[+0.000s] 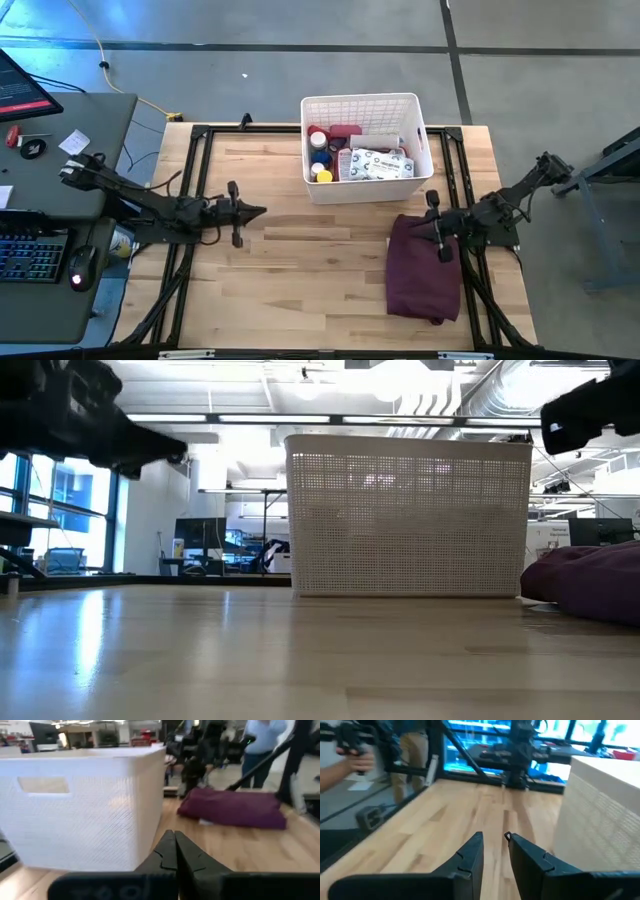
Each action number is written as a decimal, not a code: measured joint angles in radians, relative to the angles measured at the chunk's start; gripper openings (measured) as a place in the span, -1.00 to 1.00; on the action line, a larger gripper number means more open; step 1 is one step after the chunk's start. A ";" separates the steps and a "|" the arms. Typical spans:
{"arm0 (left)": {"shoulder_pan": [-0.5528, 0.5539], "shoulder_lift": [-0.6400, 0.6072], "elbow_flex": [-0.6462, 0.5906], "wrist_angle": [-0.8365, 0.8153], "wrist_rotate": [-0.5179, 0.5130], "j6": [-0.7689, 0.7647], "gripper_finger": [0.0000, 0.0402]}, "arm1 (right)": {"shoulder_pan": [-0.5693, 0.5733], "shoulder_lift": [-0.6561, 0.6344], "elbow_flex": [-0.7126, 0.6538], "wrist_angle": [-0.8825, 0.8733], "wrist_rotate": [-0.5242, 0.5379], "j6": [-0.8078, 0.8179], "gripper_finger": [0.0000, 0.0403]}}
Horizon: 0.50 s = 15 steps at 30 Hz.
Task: Pick & place medical supplies in basket/bin
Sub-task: Return to Home Position
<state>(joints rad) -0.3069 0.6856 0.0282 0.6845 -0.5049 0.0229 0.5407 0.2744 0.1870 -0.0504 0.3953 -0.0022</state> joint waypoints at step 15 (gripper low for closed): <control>0.000 -0.168 -0.015 -0.151 0.080 0.097 -0.90 | -0.012 -0.269 -0.022 -0.148 0.088 -0.094 -0.90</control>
<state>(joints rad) -0.3069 0.5180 0.0128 0.5331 -0.4253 0.1204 0.5290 0.0056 0.1652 -0.1988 0.4835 -0.0962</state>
